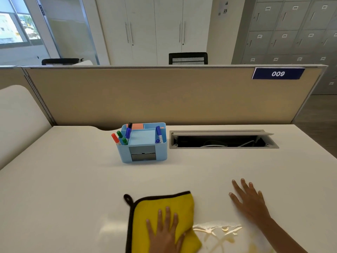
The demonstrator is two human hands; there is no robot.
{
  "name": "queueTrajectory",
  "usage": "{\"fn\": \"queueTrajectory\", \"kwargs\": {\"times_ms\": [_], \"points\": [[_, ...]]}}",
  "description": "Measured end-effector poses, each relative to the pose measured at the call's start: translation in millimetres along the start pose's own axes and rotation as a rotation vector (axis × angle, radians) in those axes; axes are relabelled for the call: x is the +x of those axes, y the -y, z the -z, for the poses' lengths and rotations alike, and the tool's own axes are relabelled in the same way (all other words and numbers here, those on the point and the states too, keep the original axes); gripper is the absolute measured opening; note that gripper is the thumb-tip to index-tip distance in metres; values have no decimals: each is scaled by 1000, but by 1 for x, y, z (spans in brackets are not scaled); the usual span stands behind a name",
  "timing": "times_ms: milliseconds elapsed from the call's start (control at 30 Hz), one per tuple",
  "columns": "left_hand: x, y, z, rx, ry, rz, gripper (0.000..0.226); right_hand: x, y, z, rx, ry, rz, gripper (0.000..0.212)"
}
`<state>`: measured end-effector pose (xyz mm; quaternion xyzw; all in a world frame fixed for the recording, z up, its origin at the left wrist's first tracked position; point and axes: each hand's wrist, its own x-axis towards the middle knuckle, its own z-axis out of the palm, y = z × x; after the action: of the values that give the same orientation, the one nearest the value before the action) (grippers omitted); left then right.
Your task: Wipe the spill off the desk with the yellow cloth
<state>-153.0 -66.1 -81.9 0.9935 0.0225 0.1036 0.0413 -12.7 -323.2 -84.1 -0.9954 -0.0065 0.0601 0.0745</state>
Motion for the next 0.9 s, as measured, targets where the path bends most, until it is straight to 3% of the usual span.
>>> {"fn": "queueTrajectory", "kwargs": {"times_ms": [133,267,333,367,467,500,600,700,800,900], "points": [[37,11,5,-14,-27,55,77,1,-4,1,28,17,1,59],[34,76,25,-114,109,262,98,0,-3,2,33,26,3,60],[19,108,32,-194,86,371,113,0,-2,4,28,37,0,61],[9,115,34,-232,67,392,109,0,-2,6,33,50,0,60],[-32,108,30,-203,-105,254,53,2,-2,10,37,85,4,59],[-39,98,27,-205,-196,217,49,2,-1,12,38,90,5,58],[-54,60,12,-41,-254,90,51,2,3,18,43,99,-12,55],[-54,9,-5,154,-84,30,56,-7,15,23,9,58,-18,59],[-37,-50,-10,162,66,-47,51,-20,26,23,-11,10,28,81],[-15,-75,-6,51,123,-32,68,-28,34,25,58,-15,72,66]]}}
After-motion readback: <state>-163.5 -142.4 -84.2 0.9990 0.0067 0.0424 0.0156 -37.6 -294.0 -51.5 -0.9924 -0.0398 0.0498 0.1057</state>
